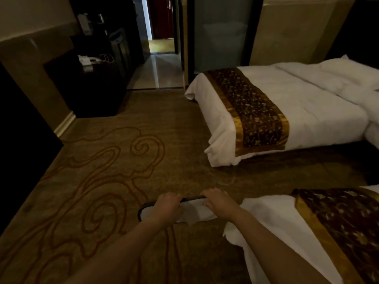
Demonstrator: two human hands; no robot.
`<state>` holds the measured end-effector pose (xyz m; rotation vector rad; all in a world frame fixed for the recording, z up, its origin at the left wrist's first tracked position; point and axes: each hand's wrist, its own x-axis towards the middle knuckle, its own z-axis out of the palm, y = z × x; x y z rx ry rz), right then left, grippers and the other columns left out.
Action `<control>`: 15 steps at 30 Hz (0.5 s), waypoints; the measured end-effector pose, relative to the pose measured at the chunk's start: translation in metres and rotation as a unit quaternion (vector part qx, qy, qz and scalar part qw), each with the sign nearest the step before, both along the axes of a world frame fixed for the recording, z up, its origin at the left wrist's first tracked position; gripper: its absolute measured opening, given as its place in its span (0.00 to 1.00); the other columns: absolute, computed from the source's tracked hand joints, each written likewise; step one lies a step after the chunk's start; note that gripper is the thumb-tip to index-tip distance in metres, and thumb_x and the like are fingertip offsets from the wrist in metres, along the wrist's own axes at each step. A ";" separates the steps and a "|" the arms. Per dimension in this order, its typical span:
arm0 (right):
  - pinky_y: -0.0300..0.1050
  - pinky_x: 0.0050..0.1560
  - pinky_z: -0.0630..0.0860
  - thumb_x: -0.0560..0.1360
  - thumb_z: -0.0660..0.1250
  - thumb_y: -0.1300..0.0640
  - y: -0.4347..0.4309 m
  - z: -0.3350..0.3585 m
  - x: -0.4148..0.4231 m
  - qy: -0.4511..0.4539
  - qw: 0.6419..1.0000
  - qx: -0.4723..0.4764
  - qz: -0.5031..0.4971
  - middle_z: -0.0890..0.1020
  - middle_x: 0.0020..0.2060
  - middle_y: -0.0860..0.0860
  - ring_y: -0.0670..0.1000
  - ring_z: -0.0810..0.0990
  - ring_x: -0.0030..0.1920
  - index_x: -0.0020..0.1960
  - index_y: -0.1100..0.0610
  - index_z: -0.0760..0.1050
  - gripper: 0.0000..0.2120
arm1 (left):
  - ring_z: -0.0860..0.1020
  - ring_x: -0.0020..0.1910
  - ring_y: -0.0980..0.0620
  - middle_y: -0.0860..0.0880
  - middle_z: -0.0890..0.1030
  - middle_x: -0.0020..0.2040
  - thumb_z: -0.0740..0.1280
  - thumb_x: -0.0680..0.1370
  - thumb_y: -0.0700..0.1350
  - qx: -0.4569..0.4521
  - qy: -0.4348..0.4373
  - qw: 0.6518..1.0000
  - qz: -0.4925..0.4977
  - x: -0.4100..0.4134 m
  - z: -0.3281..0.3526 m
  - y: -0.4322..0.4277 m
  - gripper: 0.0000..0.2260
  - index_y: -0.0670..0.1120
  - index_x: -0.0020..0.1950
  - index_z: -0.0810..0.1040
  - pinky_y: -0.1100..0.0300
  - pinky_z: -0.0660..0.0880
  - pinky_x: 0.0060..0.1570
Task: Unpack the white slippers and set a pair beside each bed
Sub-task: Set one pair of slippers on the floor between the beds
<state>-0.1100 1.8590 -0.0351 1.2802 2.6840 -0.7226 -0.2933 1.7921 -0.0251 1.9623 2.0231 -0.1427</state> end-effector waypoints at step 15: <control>0.55 0.64 0.63 0.80 0.56 0.55 0.338 0.000 0.048 -0.047 0.983 0.016 -0.178 0.74 0.63 0.54 0.56 0.70 0.64 0.65 0.52 0.69 0.15 | 0.77 0.57 0.44 0.43 0.79 0.61 0.59 0.78 0.45 -0.043 -0.105 0.976 -0.186 0.042 -0.011 0.403 0.14 0.45 0.63 0.73 0.54 0.74 0.51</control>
